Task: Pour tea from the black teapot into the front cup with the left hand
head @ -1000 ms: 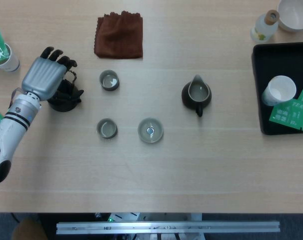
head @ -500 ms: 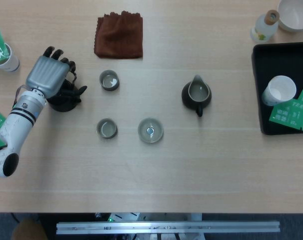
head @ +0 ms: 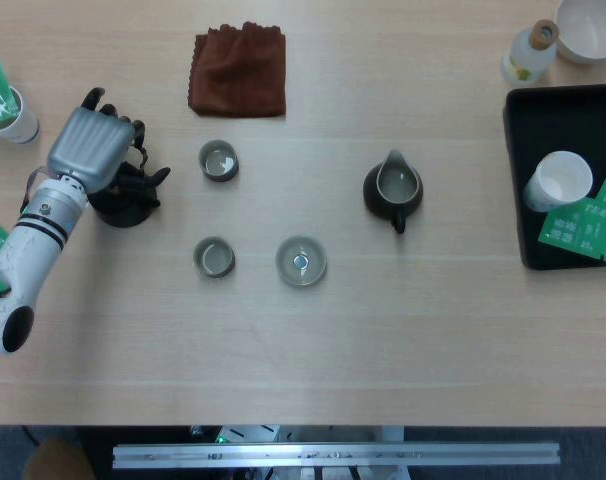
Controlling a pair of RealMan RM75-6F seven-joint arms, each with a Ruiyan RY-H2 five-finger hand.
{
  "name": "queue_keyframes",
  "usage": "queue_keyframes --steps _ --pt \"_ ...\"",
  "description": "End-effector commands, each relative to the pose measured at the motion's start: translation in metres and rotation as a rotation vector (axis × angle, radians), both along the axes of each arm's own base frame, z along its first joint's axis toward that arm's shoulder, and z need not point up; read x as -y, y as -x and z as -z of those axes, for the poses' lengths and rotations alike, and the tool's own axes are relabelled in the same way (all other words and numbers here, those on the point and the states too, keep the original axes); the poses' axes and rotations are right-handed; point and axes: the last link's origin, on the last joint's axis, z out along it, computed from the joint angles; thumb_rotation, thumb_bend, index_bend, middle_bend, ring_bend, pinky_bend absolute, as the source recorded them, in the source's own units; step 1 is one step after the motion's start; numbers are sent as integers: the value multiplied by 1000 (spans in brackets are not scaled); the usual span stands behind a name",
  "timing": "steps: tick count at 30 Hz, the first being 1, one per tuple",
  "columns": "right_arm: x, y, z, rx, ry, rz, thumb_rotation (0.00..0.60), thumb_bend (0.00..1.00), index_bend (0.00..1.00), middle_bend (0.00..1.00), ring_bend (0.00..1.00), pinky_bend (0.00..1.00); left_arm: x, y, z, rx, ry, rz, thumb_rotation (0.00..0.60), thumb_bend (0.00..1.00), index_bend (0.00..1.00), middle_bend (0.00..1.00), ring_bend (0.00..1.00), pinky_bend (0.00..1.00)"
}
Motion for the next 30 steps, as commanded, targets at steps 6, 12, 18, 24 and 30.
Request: queue_keyframes --steps 6,12,18,24,30 --pt "0 -1 0 1 0 -3 600 0 211 174 0 0 5 0 -9 -29 9 25 174 218 385 434 268 95" --pt "-1 -2 0 0 -1 -5 600 0 211 174 0 0 10 1 -13 -46 13 41 228 218 391 442 274 94" --pt "-2 -2 0 0 0 -6 600 0 211 174 0 0 12 2 -14 -46 13 46 245 218 424 468 307 95" --pt "-3 -2 -1 -1 4 -3 600 0 211 174 0 0 14 3 -14 -47 11 49 248 218 444 502 364 94" --pt "-3 -2 -1 0 4 -4 600 0 211 174 0 0 14 5 -12 -46 11 43 246 218 467 531 389 95"
